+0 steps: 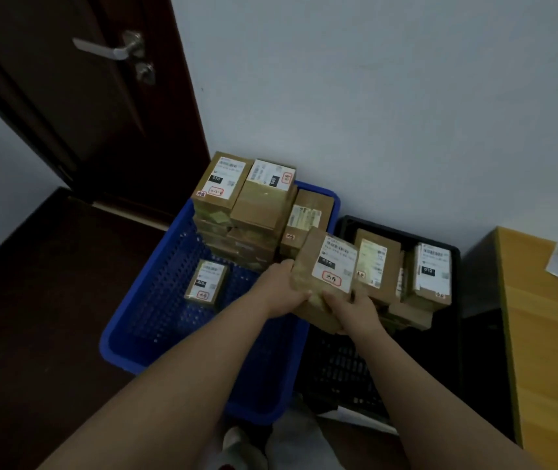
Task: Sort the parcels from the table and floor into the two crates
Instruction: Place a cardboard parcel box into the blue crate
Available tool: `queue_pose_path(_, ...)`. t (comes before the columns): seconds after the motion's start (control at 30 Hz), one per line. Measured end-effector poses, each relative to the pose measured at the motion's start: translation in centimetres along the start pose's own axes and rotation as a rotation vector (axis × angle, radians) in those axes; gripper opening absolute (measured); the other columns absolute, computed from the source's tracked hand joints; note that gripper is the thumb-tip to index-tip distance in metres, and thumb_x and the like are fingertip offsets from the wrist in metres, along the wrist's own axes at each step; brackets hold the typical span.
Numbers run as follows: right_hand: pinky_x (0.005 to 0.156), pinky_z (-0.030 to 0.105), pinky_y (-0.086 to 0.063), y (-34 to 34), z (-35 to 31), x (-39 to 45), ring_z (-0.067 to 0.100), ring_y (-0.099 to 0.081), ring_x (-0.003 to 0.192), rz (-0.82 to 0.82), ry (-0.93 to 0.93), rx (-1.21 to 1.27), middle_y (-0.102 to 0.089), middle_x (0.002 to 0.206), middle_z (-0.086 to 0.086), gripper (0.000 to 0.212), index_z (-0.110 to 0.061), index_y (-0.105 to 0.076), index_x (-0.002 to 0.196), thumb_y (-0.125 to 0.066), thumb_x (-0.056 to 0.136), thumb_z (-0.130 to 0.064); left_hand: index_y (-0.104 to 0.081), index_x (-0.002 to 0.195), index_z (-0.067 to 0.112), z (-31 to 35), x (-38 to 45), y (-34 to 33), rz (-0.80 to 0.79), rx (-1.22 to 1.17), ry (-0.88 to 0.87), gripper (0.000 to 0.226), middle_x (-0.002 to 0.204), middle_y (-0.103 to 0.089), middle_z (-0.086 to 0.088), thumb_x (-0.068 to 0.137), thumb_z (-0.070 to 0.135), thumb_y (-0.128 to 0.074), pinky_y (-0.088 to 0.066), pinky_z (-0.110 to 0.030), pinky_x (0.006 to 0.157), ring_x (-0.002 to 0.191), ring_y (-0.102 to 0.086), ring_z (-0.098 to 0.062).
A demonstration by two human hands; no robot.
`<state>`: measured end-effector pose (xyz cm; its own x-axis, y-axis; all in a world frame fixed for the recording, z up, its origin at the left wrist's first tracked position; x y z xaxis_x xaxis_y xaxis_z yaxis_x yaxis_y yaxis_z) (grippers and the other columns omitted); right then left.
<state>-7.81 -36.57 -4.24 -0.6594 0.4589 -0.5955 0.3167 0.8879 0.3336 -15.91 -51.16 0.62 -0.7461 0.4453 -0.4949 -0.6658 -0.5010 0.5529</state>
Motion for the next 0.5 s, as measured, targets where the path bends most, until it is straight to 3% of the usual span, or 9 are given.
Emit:
queue_pose_path(0.07,0.091,0.047,-0.053,-0.5,-0.3,1.5,0.027,-0.058,0.108,-0.004,0.008,-0.023,-0.058,0.122,0.006,0.055,-0.019,-0.047,0.132,-0.071,0.085,-0.036,-0.044,0.136,0.013,-0.5,1.5,0.3,-0.004,0.051,-0.014,0.055,0.134,-0.049,-0.010,0.088,0.028,-0.066,-0.039,-0.036,0.105,0.124,-0.047,-0.027)
queue_pose_path(0.13,0.090,0.044,-0.053,-1.0,-0.9,3.3,0.024,-0.058,0.106,0.001,0.012,-0.035,-0.059,0.122,0.007,0.055,-0.016,-0.048,0.130,-0.073,0.084,-0.032,-0.037,0.142,0.015,-1.0,3.4,0.5,-0.020,0.142,-0.021,0.064,0.145,-0.039,-0.012,0.088,0.033,-0.065,-0.022,-0.045,0.117,0.140,-0.028,-0.032)
queue_pose_path(0.2,0.090,0.042,-0.053,-1.5,-1.8,5.4,0.022,-0.058,0.104,0.004,0.028,-0.035,-0.060,0.121,0.007,0.054,-0.014,-0.049,0.128,-0.074,0.083,-0.028,-0.019,0.152,0.021,-1.7,5.7,1.0,-0.036,0.235,0.035,0.080,0.160,-0.013,-0.012,0.089,0.041,-0.063,-0.009,-0.053,0.120,0.148,0.004,-0.034)
queue_pose_path(0.27,0.086,0.038,-0.052,-1.7,-2.9,7.7,0.020,-0.057,0.102,0.017,0.053,-0.055,-0.060,0.119,0.005,0.055,-0.013,-0.049,0.129,-0.075,0.083,-0.026,-0.004,0.155,0.026,-2.2,8.2,1.6,-0.033,0.347,0.080,0.091,0.162,0.007,-0.010,0.088,0.047,-0.062,-0.004,-0.054,0.118,0.146,0.020,-0.034)
queue_pose_path(0.37,0.077,0.029,-0.045,-1.9,-4.7,11.3,0.014,-0.053,0.096,0.034,0.086,-0.088,-0.057,0.112,-0.002,0.055,-0.015,-0.047,0.130,-0.074,0.084,-0.024,0.001,0.155,0.027,-2.0,11.7,2.3,-0.022,0.445,0.087,0.096,0.160,0.017,-0.011,0.086,0.049,-0.064,0.001,-0.055,0.117,0.143,0.026,-0.035)
queue_pose_path(0.5,0.079,0.029,-0.045,-3.0,-6.4,15.5,0.014,-0.052,0.095,0.023,0.098,-0.057,-0.057,0.116,0.001,0.051,-0.015,-0.047,0.130,-0.071,0.086,-0.020,0.005,0.154,0.026,-1.9,15.9,3.1,0.003,0.484,0.111,0.103,0.158,0.024,-0.014,0.084,0.052,-0.065,0.004,-0.055,0.117,0.142,0.028,-0.037)
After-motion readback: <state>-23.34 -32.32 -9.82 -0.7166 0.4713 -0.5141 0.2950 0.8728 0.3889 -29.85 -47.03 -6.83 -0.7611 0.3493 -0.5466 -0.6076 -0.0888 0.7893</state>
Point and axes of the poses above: each hand's wrist, its own x-axis towards the middle knuckle, its own y-axis out of the back of the hand, z = x × y, the point moved 5 cm from there along x, towards the middle knuckle
